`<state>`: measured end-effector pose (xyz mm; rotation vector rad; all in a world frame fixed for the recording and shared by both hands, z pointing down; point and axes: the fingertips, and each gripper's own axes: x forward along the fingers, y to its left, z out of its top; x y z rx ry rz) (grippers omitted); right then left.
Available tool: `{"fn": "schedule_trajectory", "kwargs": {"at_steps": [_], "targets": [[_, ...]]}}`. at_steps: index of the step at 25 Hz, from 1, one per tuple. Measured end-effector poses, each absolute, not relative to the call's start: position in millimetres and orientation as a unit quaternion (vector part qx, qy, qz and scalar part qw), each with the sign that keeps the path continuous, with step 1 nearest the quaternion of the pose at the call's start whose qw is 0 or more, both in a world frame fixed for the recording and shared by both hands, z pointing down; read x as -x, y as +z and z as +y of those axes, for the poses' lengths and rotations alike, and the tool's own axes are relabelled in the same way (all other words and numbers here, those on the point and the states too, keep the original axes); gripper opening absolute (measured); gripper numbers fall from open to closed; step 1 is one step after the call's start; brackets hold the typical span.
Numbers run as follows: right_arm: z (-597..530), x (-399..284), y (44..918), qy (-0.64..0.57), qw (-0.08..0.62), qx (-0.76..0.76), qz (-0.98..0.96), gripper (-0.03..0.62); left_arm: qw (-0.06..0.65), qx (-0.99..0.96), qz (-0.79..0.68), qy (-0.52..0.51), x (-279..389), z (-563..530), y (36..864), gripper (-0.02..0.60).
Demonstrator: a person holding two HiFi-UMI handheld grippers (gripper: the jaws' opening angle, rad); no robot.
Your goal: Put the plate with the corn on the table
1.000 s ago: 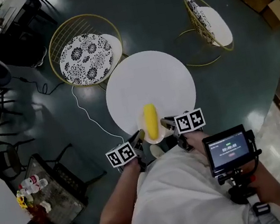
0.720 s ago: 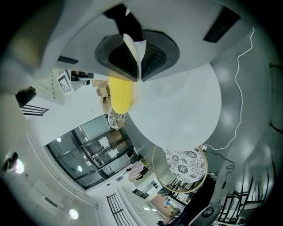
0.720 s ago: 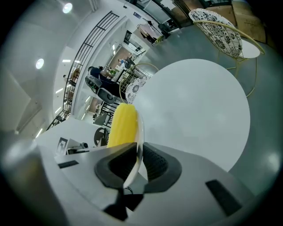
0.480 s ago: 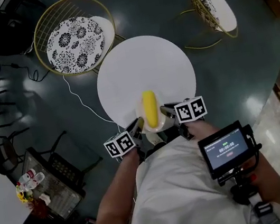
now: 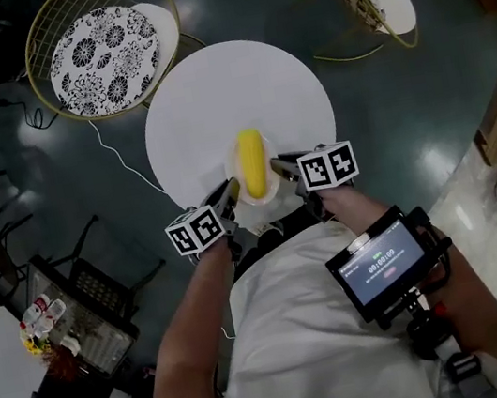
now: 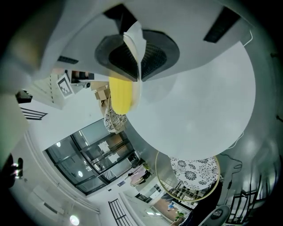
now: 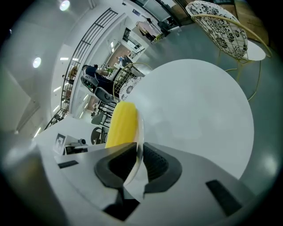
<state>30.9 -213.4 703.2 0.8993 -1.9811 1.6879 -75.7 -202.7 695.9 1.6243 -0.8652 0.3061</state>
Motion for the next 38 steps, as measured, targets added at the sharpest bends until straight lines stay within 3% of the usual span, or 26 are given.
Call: {"fn": "schedule_trajectory", "kwargs": {"at_steps": [15, 38], "targets": [[-285, -39, 728, 0.586, 0.199, -0.323, -0.716, 0.051, 0.593, -0.675, -0.423, 0.120, 68, -264, 721, 0.032], [-350, -26, 753, 0.479, 0.278, -0.348, -0.756, 0.052, 0.527, -0.676, -0.482, 0.182, 72, -328, 742, 0.034]]}}
